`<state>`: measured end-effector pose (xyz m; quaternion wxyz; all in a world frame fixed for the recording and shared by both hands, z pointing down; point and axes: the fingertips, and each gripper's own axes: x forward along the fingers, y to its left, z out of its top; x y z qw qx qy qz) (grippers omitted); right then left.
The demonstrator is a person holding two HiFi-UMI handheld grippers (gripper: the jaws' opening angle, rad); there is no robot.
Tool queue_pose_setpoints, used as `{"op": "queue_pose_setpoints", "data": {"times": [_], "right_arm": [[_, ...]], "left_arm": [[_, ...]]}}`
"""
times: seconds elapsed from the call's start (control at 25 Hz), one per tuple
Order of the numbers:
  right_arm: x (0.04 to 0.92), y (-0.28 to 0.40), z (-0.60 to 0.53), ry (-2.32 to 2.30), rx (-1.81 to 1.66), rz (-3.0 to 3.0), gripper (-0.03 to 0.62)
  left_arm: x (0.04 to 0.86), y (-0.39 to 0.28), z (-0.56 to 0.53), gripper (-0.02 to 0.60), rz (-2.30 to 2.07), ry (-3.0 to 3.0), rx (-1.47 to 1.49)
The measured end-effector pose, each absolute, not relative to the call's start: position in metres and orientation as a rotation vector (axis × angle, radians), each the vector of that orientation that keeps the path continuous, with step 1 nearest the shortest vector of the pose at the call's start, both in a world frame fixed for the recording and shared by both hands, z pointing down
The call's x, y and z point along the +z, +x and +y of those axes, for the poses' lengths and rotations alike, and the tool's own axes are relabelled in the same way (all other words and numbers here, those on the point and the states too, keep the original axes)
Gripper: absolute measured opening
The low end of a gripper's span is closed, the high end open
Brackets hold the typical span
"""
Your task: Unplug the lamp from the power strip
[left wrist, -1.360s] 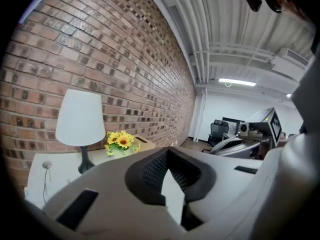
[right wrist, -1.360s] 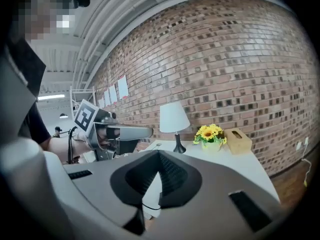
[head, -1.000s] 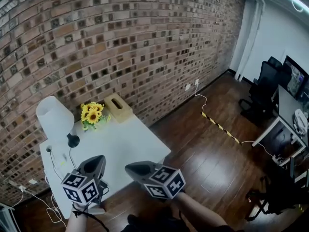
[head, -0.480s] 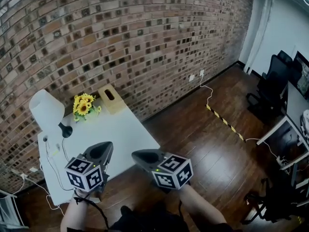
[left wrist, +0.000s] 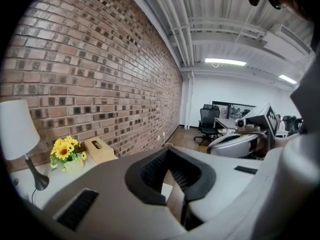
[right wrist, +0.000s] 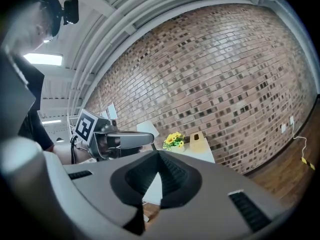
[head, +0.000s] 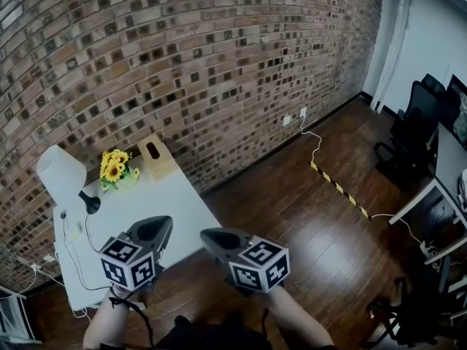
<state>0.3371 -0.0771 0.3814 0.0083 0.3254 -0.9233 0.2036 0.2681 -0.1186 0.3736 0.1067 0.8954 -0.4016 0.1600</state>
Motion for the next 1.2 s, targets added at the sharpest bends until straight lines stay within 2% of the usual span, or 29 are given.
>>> {"op": "queue_pose_setpoints", "data": {"times": [0.44,1.2], "right_arm": [[0.389,0.398,-0.077,1.171,0.621,-2.836,-0.003],[0.395,0.422,-0.156,1.454,0.635,-2.622,-0.002]], "left_arm": [[0.375,0.334,-0.123,0.023,-1.109,2.715,0.496],[0.394,0.362,-0.220,0.023,-0.800,2.771,0.436]]}}
